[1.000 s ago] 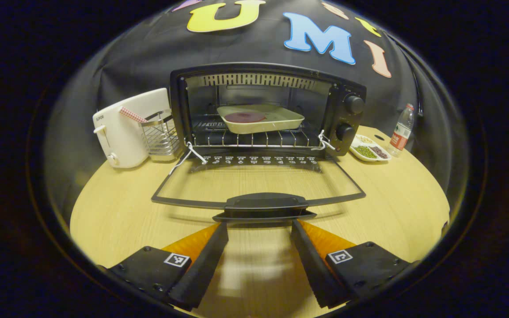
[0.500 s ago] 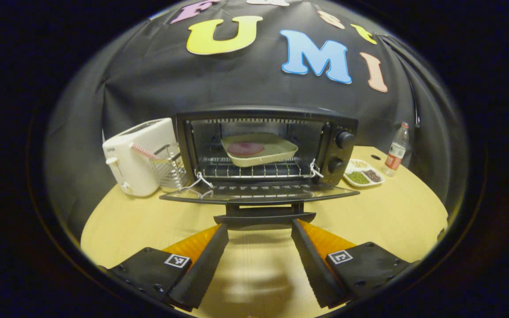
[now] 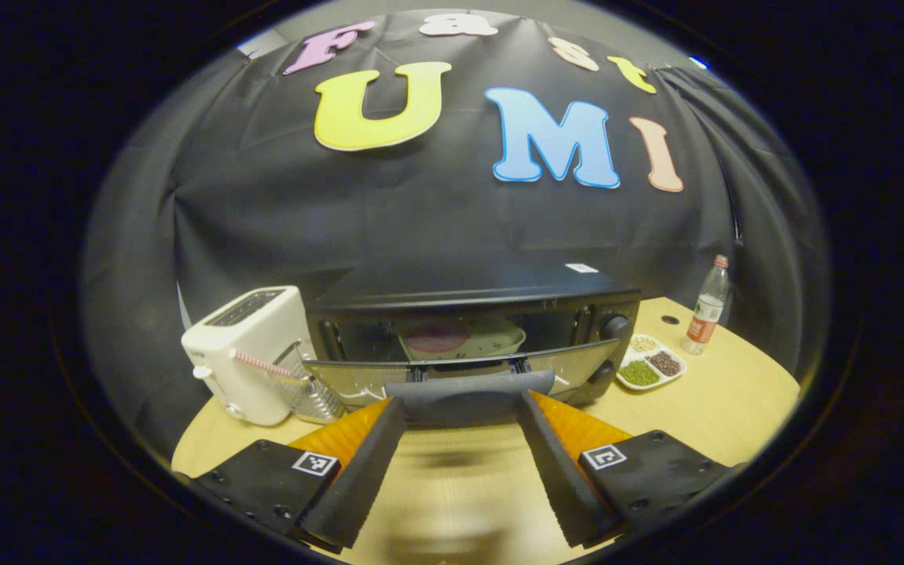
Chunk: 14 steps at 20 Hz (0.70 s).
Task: Open the electric oven with the left hand, put the food in, and close the electric oven.
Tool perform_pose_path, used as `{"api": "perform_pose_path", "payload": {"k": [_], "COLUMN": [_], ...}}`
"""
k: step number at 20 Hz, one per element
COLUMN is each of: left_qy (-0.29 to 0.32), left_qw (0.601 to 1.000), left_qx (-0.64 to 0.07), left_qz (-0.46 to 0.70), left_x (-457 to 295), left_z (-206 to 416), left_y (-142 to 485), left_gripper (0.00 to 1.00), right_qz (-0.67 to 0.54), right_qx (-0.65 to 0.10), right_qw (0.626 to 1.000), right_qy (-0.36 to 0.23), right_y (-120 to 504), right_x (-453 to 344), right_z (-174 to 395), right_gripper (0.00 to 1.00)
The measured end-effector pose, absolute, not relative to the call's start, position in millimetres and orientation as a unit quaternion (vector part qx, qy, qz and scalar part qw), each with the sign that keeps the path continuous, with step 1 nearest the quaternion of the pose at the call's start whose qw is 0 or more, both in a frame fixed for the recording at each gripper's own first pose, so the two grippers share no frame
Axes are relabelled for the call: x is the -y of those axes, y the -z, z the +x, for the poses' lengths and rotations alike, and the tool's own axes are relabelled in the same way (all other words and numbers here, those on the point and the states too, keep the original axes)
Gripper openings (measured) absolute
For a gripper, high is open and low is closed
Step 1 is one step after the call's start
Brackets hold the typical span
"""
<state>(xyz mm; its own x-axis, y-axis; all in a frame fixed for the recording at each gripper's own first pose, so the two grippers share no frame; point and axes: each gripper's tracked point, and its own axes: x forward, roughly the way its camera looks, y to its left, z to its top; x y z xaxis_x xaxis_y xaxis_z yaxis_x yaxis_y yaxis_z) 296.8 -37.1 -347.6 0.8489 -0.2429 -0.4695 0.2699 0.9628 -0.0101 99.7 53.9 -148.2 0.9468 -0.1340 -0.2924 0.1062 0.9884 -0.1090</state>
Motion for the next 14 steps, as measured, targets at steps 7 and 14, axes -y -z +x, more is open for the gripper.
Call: {"api": "perform_pose_path", "payload": {"k": [7, 14], "left_qy": [0.142, 0.125], "left_qw": [0.978, 0.988], "left_qx": [-0.154, -0.086], "left_qz": [0.012, 0.001], "left_x": [50, 62], "left_z": [288, 213], "left_y": [261, 146], "left_gripper": [1.0, 1.0], "right_qz": [-0.015, -0.02], "right_qx": [-0.12, -0.082], "right_qw": [0.99, 0.995], "right_qy": [0.077, 0.054], "right_y": [125, 85], "right_x": [-40, -4], "right_z": [99, 82], "right_gripper": [0.98, 0.97]}}
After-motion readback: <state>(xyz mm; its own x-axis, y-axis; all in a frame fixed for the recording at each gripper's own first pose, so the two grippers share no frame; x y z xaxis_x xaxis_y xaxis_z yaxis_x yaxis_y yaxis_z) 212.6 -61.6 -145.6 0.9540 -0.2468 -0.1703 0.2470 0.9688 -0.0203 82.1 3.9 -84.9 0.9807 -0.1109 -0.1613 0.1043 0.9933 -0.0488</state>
